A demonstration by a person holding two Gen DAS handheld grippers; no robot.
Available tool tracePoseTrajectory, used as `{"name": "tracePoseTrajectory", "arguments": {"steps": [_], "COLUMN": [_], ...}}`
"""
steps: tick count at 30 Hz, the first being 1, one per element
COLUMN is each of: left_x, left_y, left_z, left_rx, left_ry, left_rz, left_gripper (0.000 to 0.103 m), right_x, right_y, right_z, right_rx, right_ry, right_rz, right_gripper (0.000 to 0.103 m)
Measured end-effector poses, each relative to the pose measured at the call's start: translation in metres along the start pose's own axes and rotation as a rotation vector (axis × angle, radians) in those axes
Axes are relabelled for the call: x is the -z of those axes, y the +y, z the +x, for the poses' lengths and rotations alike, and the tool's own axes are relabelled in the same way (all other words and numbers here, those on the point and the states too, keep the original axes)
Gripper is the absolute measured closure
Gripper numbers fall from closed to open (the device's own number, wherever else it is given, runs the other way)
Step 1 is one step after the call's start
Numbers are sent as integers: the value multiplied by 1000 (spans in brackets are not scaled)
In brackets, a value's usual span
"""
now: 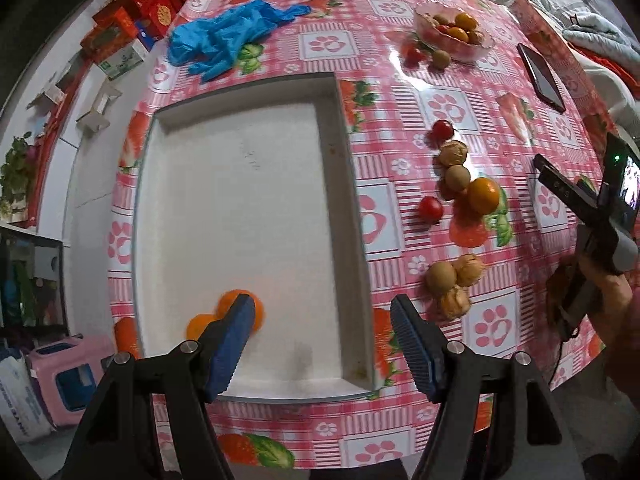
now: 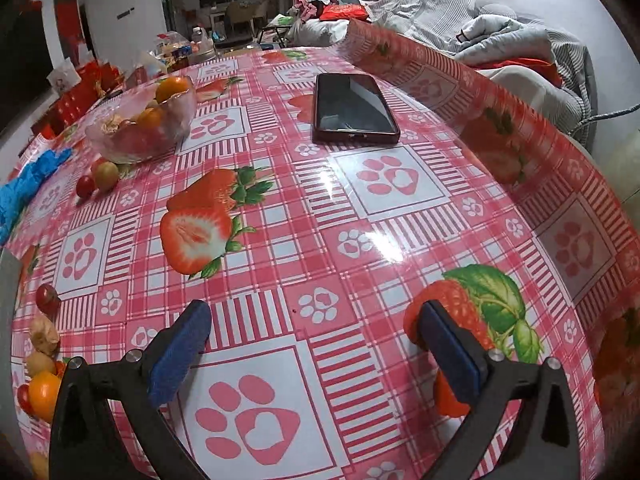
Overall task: Organize fruits
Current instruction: 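Move the open left gripper back toward a red cherry tomato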
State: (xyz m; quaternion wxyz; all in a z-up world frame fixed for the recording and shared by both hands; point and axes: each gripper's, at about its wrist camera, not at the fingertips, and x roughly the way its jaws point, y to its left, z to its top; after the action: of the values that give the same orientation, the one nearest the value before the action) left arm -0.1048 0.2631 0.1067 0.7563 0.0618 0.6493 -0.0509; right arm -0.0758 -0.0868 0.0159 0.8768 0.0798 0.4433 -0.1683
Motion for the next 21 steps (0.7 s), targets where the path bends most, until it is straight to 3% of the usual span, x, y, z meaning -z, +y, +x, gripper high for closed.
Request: {"name": "tracePoseTrajectory", "arguments": {"steps": [11,21], "left_x": [-12,-16], "left_y": [-21,-19], "left_z": [8,9], "left_rx": [6,-16], "left_ry": [21,26], "left_rz": [35,39], "left_gripper": [32,32], "right_x": [0,0], "right_y": [0,-1], "right_z": [0,0], "right_rx": [-1,-1], "right_ry": [2,3], "right_rz": [1,1], "right_gripper": [0,0]}}
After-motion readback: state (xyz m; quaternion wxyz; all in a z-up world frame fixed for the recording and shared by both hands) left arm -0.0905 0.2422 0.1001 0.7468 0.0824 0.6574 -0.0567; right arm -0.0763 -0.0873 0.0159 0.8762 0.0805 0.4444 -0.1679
